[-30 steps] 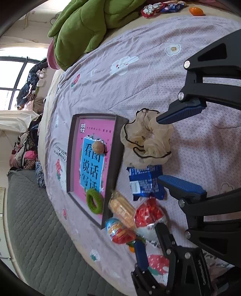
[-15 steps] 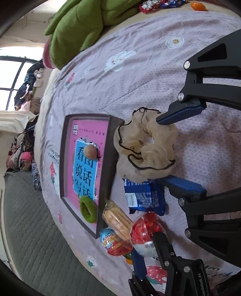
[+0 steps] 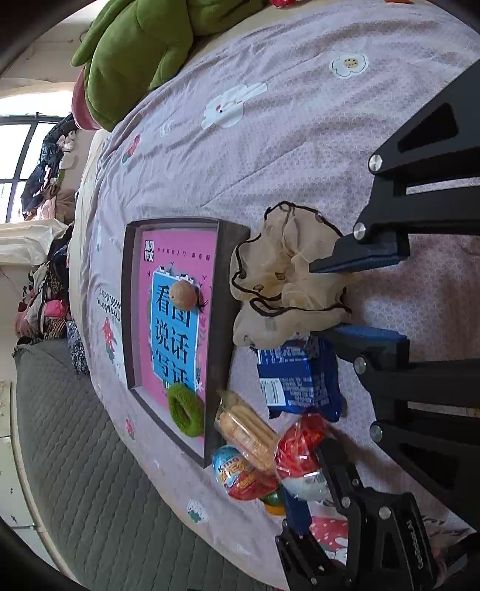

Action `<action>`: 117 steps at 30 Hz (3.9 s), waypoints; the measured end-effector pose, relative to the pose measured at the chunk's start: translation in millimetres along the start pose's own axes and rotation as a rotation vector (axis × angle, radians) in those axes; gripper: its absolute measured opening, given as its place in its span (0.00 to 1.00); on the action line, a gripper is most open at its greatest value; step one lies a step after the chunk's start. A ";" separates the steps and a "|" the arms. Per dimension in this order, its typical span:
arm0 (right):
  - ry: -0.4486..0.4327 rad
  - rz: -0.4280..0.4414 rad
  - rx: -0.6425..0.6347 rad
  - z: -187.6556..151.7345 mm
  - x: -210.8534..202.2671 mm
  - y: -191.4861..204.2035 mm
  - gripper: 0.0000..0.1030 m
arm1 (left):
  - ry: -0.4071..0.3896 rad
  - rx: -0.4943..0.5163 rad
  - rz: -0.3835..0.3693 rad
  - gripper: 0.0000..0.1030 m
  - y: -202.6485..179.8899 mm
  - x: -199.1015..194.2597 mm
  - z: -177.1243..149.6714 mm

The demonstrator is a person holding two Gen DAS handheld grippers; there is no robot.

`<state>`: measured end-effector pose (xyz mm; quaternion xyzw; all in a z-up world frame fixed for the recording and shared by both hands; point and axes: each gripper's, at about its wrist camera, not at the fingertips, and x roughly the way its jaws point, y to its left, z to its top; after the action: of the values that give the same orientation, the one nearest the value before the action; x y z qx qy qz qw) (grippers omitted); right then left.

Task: Organize objects
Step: 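Close left gripper on the wrapped egg toy while right gripper pinches the beige scrunchie, then lift the wrapped egg toy with left gripper while right gripper lifts the scrunchie, then carry the egg toy with left gripper while right gripper carries the scrunchie over the tray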

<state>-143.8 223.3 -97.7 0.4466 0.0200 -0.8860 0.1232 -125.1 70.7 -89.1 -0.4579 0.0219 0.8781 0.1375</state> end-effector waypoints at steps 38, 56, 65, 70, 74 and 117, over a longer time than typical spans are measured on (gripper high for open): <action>-0.100 0.167 0.013 4.7 -36.7 19.8 0.11 | -0.103 -0.034 0.068 0.51 5.4 -39.3 3.5; -0.136 0.146 0.033 -24.5 -72.3 51.5 0.11 | -0.169 -0.061 0.095 0.51 14.2 -88.4 -3.4; -0.153 0.165 0.049 -24.3 -88.0 54.5 0.11 | -0.195 -0.081 0.079 0.51 23.0 -106.7 -3.1; -0.184 0.179 0.024 -10.6 -99.8 59.3 0.11 | -0.204 -0.083 0.086 0.51 28.1 -113.6 -0.2; -0.210 0.187 0.012 1.2 -106.8 61.6 0.11 | -0.213 -0.076 0.097 0.51 31.1 -116.8 5.6; -0.399 0.201 -0.032 112.5 -133.7 51.9 0.11 | -0.297 -0.075 0.164 0.51 48.0 -120.4 101.2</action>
<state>-143.7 183.4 80.2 0.2602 -0.0352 -0.9396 0.2196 -153.0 14.5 62.9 -0.3244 0.0060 0.9446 0.0499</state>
